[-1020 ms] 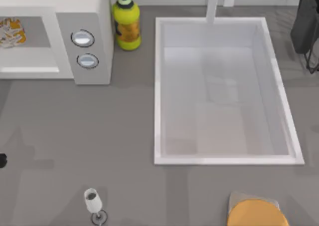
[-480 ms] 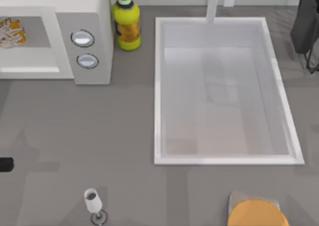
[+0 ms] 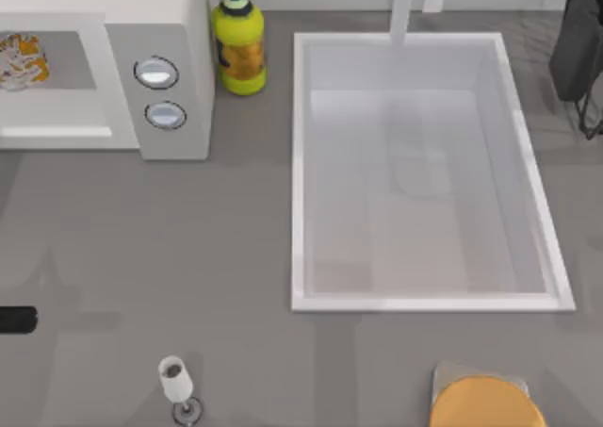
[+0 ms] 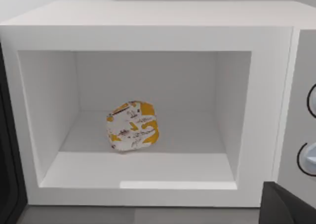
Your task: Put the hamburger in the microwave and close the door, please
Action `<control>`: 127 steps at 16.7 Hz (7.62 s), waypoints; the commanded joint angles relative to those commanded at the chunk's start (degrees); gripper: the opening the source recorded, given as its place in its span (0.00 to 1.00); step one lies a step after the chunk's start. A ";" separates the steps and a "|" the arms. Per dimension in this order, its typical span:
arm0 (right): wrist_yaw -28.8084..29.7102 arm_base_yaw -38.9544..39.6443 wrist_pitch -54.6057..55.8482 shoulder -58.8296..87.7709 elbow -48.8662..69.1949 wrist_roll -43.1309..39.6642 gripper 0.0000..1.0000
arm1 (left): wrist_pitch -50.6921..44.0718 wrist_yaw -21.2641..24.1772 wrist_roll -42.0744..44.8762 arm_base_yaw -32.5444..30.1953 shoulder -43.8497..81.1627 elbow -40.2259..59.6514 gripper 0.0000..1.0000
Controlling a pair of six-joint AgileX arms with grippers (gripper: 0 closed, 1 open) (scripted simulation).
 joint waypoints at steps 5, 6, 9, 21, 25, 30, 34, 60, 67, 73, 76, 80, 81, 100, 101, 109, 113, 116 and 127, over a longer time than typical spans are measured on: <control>0.00 0.00 0.00 0.00 0.00 0.00 1.00 | -2.05 2.25 2.79 2.76 3.76 3.80 0.00; 0.00 0.00 0.00 0.00 0.00 0.00 1.00 | -3.43 3.46 4.51 4.45 6.14 6.18 0.00; 0.00 0.00 0.00 0.00 0.00 0.00 1.00 | -9.17 8.00 11.32 11.54 16.86 16.27 0.00; 0.00 0.00 0.00 0.00 0.00 0.00 1.00 | -39.77 29.78 43.64 48.30 77.68 67.00 0.00; 0.00 0.00 0.00 0.00 0.00 0.00 1.00 | -47.42 35.51 50.29 56.60 91.55 78.43 0.00; 0.00 0.00 0.00 0.00 0.00 0.00 1.00 | -51.09 38.25 52.94 60.06 96.96 82.93 0.00; 0.00 0.00 0.00 0.00 0.00 0.00 1.00 | -50.78 38.06 52.90 59.81 96.90 82.60 0.00; 0.00 0.00 0.00 0.00 0.00 0.00 1.00 | -22.53 34.10 48.08 53.44 89.23 54.16 0.00; 0.00 0.00 0.00 0.00 0.00 0.00 1.00 | -19.39 34.49 44.55 52.17 86.84 48.34 0.00; 0.00 0.00 0.00 0.00 0.00 0.00 1.00 | -18.63 33.54 42.29 50.14 85.75 45.67 0.00; 0.00 0.00 0.00 0.00 0.00 0.00 1.00 | -18.36 33.48 42.05 49.73 85.59 45.90 0.00; 0.00 0.00 0.00 0.00 0.00 0.00 1.00 | -16.37 31.80 38.78 43.26 81.38 44.00 0.00; 0.00 0.00 0.00 0.00 0.00 0.00 1.00 | -15.94 31.17 37.84 41.27 79.82 42.72 0.00; 0.00 0.00 0.00 0.00 0.00 0.00 1.00 | -12.15 18.60 21.95 26.71 65.66 28.59 0.00; 0.00 0.00 0.00 0.00 0.00 0.00 1.00 | -12.15 16.51 20.11 23.93 64.77 27.84 0.00; 0.00 0.00 0.00 0.00 0.00 0.00 1.00 | -11.44 3.85 3.95 3.99 56.87 22.75 0.00; 0.00 0.00 0.00 0.00 0.00 0.00 1.00 | -11.46 3.94 3.74 3.99 56.99 22.86 0.00; 0.00 0.00 0.00 0.00 0.00 0.00 1.00 | -10.97 3.88 3.91 3.55 59.24 23.80 0.00; 0.00 0.00 0.00 0.00 0.00 0.00 1.00 | -0.20 2.57 2.58 1.87 85.67 39.70 0.00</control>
